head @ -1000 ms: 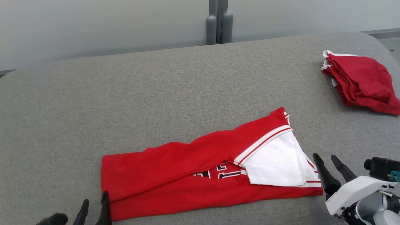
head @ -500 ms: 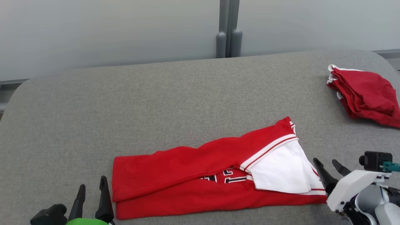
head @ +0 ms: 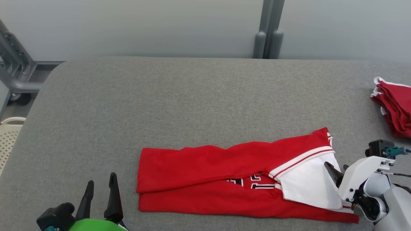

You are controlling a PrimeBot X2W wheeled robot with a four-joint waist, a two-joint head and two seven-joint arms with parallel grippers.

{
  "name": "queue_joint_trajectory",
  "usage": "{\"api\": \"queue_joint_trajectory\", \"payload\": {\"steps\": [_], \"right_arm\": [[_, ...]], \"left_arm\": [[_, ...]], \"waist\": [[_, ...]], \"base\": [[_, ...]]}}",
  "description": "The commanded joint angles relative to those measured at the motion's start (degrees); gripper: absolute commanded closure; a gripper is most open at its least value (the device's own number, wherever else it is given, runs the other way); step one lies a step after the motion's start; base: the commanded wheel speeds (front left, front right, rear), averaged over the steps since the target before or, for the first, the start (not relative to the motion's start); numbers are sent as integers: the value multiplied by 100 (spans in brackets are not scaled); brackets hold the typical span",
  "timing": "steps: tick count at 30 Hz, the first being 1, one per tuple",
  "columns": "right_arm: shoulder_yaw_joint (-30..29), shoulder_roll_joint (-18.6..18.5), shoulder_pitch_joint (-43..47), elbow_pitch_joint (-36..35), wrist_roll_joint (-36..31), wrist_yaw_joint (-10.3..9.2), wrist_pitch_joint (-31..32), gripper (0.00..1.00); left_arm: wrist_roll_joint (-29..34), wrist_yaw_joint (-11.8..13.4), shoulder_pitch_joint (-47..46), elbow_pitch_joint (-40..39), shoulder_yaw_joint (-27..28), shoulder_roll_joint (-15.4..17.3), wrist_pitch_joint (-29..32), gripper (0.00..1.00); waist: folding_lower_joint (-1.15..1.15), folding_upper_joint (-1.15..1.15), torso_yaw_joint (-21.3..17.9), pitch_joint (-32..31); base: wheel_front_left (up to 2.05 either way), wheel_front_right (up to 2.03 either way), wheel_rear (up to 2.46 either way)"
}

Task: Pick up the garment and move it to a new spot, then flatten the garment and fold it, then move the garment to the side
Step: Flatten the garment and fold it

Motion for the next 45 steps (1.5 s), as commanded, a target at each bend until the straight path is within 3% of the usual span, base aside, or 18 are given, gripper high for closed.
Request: {"api": "queue_joint_trajectory", "payload": {"steps": [1,15,16,17,18,19,20,29,45], "right_arm": [[22,-20,-65,89,61,2,33,0],[789,39,-384,1069,44,11,292,0],[873,34,-393,1114,-23,11,265,13],[947,24,-406,1166,-91,11,227,56],[992,17,-442,1229,-142,11,175,70],[1024,27,-477,1294,-186,10,132,92],[1040,45,-502,1348,-215,10,90,100],[908,-115,-841,1375,-34,-10,-405,100],[361,-976,-661,78,266,-3,-265,100]], "left_arm": [[27,37,-66,-25,18,6,-15,0],[37,34,-74,-78,100,-15,-44,0],[32,34,-83,-81,105,-21,-45,0],[37,33,-92,-84,108,-22,-47,0],[45,30,-100,-84,110,-23,-49,0],[49,22,-111,-82,112,-28,-52,0],[54,17,-120,-80,113,-33,-50,0],[154,45,-117,-137,171,15,-63,0],[175,86,-20,-246,138,-27,-50,0]], "waist": [[0,0,206,95],[0,0,381,201],[0,0,366,210],[0,0,345,223],[0,0,322,234],[0,0,297,242],[0,0,269,248],[0,0,-127,172],[0,0,-874,56]], "base": [[0,0,0],[0,0,0],[0,0,0],[0,0,0],[0,0,0],[0,0,0],[0,0,0],[0,0,0],[0,0,0]]}}
